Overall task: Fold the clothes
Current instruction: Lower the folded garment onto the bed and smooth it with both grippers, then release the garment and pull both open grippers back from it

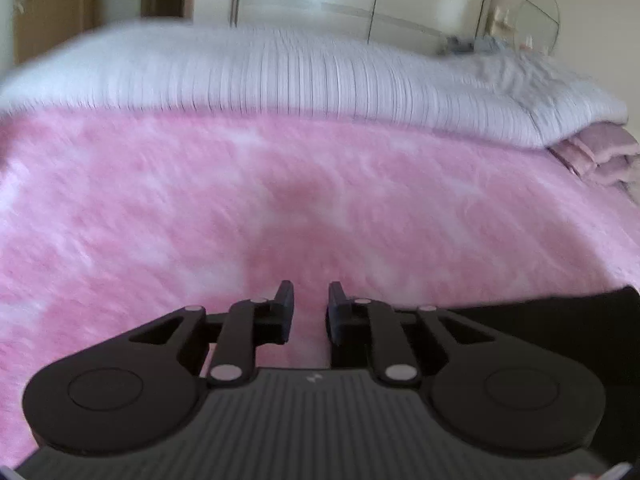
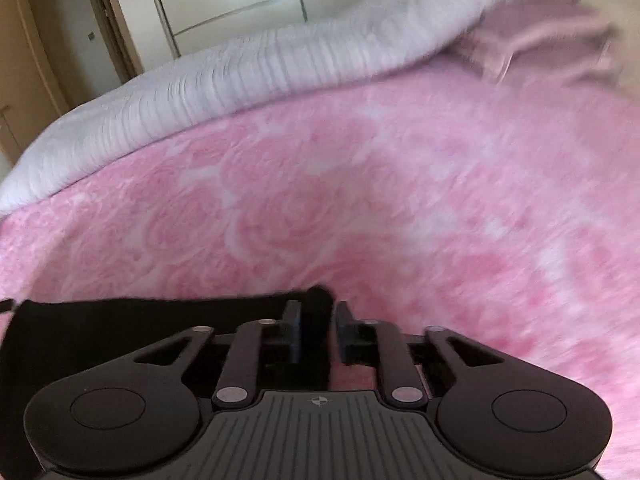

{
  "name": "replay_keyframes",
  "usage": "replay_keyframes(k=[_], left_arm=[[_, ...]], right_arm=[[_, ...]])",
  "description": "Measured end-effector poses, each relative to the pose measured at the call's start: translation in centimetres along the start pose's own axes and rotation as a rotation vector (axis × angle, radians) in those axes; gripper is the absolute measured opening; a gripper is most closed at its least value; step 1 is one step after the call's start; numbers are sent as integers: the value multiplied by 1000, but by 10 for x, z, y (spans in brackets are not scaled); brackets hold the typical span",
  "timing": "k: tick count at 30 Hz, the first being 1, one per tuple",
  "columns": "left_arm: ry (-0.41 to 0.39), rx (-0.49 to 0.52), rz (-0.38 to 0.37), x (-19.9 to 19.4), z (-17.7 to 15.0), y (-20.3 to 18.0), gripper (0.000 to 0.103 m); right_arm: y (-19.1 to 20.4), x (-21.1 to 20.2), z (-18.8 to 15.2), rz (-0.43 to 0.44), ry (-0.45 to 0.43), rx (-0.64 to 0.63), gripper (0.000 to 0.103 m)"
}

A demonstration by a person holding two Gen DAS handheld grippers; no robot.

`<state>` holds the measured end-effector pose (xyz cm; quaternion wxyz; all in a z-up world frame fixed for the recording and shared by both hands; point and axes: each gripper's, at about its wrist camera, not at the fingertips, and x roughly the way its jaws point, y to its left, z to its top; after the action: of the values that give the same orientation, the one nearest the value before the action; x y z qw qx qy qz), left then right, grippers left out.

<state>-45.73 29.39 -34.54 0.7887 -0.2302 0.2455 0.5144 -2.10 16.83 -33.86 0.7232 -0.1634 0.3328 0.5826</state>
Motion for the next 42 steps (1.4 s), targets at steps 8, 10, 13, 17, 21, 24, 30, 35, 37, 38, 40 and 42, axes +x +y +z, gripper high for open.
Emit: replay_keyframes(k=[8, 10, 13, 17, 21, 24, 30, 35, 37, 38, 40, 42], left_arm=[[99, 227, -141, 10, -25, -102, 19], [111, 270, -99, 25, -38, -109, 19], [63, 293, -72, 31, -54, -83, 20], [64, 264, -22, 18, -53, -43, 3], [75, 138, -24, -12, -44, -34, 4], [42, 130, -43, -48, -50, -52, 15], [125, 147, -44, -73, -104, -90, 18], [88, 80, 4, -85, -124, -73, 23], [81, 40, 18, -91, -128, -64, 33], [82, 23, 15, -92, -129, -59, 34], [93, 26, 28, -93, -126, -61, 33], [111, 53, 57, -94, -121, -71, 33]], right_arm=[[98, 1, -32, 95, -5, -305, 36], [111, 18, -47, 60, 16, -391, 36], [89, 25, -61, 38, 9, -418, 37], [24, 7, -59, 30, 15, -347, 36], [3, -19, -55, 1, 48, -174, 49], [30, -57, -63, 19, -23, -191, 49], [85, -76, -120, 69, 12, -287, 49], [85, -94, -156, 56, 1, -280, 48], [66, -99, -160, 28, 29, -224, 51], [56, -101, -161, 34, 42, -180, 52], [50, -105, -160, 33, 57, -146, 52], [60, -109, -158, -21, 65, -146, 52]])
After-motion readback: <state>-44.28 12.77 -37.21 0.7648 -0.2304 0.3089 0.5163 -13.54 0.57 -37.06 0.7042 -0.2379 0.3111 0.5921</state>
